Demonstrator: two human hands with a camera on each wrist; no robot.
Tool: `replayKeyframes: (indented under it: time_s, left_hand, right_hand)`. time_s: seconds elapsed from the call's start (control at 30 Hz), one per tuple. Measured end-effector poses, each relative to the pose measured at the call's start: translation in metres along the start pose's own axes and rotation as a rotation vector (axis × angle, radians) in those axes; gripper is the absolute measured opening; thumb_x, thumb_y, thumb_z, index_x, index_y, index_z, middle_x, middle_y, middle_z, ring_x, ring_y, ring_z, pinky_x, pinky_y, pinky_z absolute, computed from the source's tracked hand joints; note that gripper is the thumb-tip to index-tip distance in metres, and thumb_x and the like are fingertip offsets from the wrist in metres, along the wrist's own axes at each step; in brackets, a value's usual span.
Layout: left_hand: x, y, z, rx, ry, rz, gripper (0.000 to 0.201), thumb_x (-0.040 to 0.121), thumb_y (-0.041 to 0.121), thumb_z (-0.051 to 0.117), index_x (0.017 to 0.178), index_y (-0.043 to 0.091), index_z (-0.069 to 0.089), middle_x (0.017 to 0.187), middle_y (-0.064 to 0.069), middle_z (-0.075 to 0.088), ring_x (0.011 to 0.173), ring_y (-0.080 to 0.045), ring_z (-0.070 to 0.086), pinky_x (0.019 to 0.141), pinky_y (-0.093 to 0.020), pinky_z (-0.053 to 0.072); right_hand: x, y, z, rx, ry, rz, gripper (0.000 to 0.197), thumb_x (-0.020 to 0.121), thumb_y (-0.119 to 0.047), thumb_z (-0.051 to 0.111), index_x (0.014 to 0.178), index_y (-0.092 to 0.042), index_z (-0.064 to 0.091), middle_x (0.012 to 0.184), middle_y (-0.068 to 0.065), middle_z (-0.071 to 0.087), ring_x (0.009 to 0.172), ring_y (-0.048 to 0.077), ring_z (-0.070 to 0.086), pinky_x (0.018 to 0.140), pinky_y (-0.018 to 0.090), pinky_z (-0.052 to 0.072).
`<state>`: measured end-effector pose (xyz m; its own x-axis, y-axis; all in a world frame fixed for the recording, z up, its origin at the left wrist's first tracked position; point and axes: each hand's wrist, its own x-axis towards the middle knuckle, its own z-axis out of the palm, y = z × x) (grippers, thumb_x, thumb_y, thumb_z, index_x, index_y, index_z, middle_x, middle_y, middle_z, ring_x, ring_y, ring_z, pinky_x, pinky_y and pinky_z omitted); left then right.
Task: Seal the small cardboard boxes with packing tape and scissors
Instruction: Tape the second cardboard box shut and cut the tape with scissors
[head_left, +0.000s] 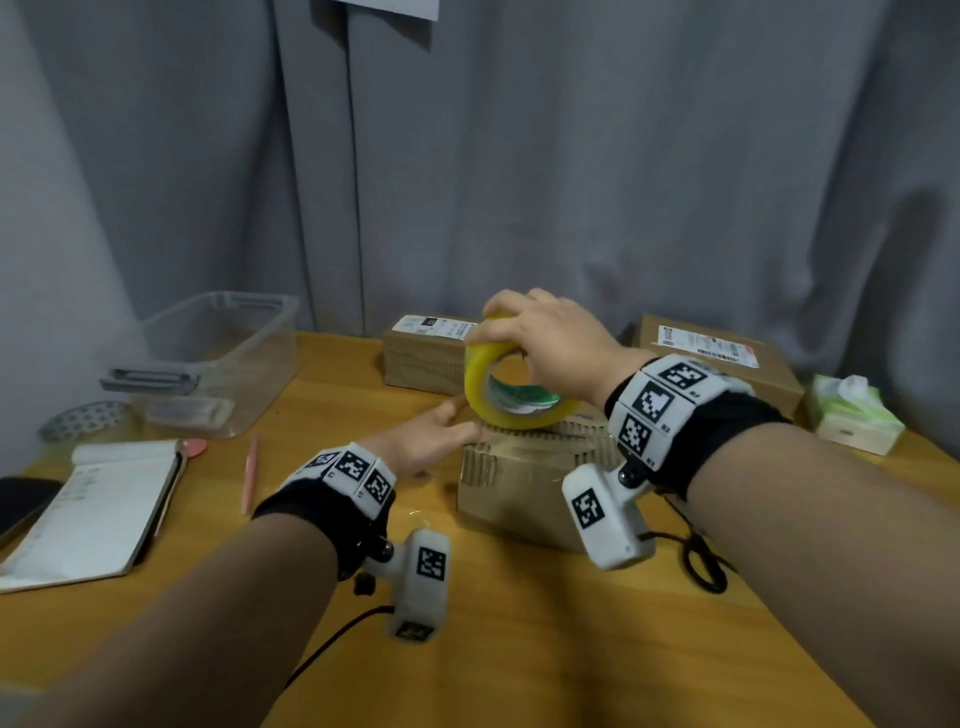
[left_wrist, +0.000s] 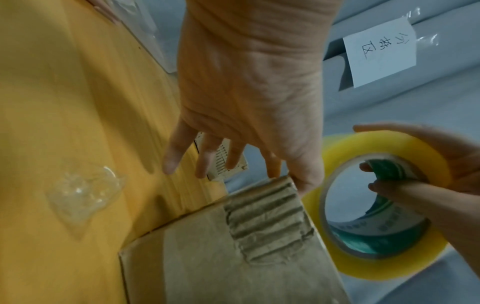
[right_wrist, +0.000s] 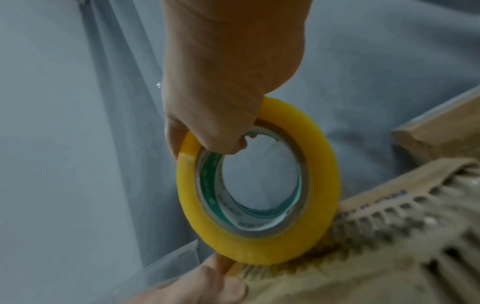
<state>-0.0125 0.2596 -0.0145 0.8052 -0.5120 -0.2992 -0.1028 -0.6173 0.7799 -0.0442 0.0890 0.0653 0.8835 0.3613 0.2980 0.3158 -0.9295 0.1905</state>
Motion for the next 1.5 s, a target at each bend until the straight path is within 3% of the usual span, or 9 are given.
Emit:
replayKeyframes:
  time_s: [0.13,0.37,0.5,0.7,0.83,1.0,1.13,1.27,1.5]
  left_hand:
    - [0.001,0.006,0.0,0.037,-0.016,0.026,0.059,0.09,0.042,0.047,0.142,0.051,0.019,0.147,0.003,0.034,0.128,-0.026,0.036,0.086,-0.043,0.045]
    - [0.0,0.007,0.008,0.058,-0.006,0.106,0.057,0.096,0.036,0.043,0.147,0.043,0.019,0.152,-0.001,0.03,0.137,-0.024,0.029,0.105,-0.043,0.03]
    - [0.008,0.002,0.01,0.192,0.087,0.196,0.058,0.096,0.032,0.047,0.149,0.034,0.023,0.156,-0.003,0.02,0.141,-0.023,0.022,0.115,-0.041,0.022]
    - [0.007,0.009,0.016,0.694,0.363,0.51,0.035,0.095,0.023,0.045,0.125,0.016,0.06,0.134,0.0,0.056,0.127,-0.017,0.045,0.11,-0.034,0.031]
    - [0.007,0.021,0.029,0.933,0.182,0.456,0.054,0.102,0.043,0.02,0.144,0.015,0.039,0.152,-0.001,0.034,0.144,-0.015,0.019,0.118,-0.035,0.008]
    - [0.009,0.027,0.044,0.976,0.061,0.41,0.086,0.085,0.071,0.013,0.152,0.016,0.014,0.159,-0.006,0.012,0.146,-0.023,0.012,0.119,-0.04,0.011]
    - [0.005,0.025,0.04,0.98,0.056,0.413,0.084,0.088,0.068,0.024,0.152,0.014,0.012,0.159,-0.007,0.012,0.146,-0.022,0.014,0.12,-0.038,0.011]
    - [0.005,0.027,0.042,0.989,0.053,0.379,0.085,0.089,0.067,0.027,0.152,0.013,0.008,0.159,-0.005,0.007,0.146,-0.017,0.01,0.12,-0.033,0.007]
    - [0.006,0.042,0.052,1.058,0.014,0.243,0.085,0.077,0.082,0.016,0.15,0.039,0.003,0.16,-0.008,0.002,0.146,-0.026,0.008,0.118,-0.05,0.006]
  right_hand:
    - [-0.004,0.003,-0.018,-0.167,-0.104,-0.053,0.043,0.094,-0.018,0.049,0.13,-0.043,0.052,0.132,-0.008,0.046,0.108,0.022,0.045,0.084,0.035,0.036]
    - [-0.028,0.014,-0.023,-0.319,-0.246,0.05,0.043,0.093,-0.012,0.047,0.121,-0.043,0.058,0.13,-0.003,0.042,0.113,0.023,0.039,0.076,0.034,0.031]
    - [-0.038,0.02,-0.014,-0.217,-0.146,0.096,0.051,0.083,-0.004,0.05,0.127,-0.029,0.048,0.123,0.005,0.036,0.107,0.025,0.04,0.071,0.034,0.036]
    - [-0.062,0.039,-0.012,0.144,-0.047,0.215,0.051,0.088,-0.004,0.049,0.126,-0.036,0.058,0.131,-0.003,0.047,0.117,0.026,0.041,0.089,0.04,0.043]
    - [-0.063,0.031,-0.001,0.184,-0.017,0.242,0.059,0.085,0.001,0.045,0.127,-0.039,0.056,0.136,-0.003,0.046,0.114,0.03,0.043,0.096,0.048,0.04]
    - [-0.05,0.018,-0.006,-0.003,-0.063,0.19,0.051,0.09,-0.008,0.048,0.126,-0.044,0.055,0.133,-0.006,0.047,0.109,0.026,0.044,0.087,0.041,0.039]
    - [-0.052,0.02,-0.023,-0.21,-0.157,0.078,0.047,0.093,-0.012,0.045,0.126,-0.044,0.054,0.13,-0.007,0.048,0.104,0.024,0.044,0.077,0.034,0.032]
    - [-0.086,0.044,-0.039,-0.447,-0.319,0.027,0.036,0.099,-0.023,0.042,0.123,-0.046,0.055,0.13,-0.009,0.05,0.11,0.023,0.044,0.087,0.037,0.036]
    - [-0.116,0.054,0.014,-0.287,-0.336,0.189,0.048,0.094,-0.009,0.05,0.128,-0.043,0.055,0.135,-0.007,0.05,0.115,0.021,0.044,0.096,0.038,0.034]
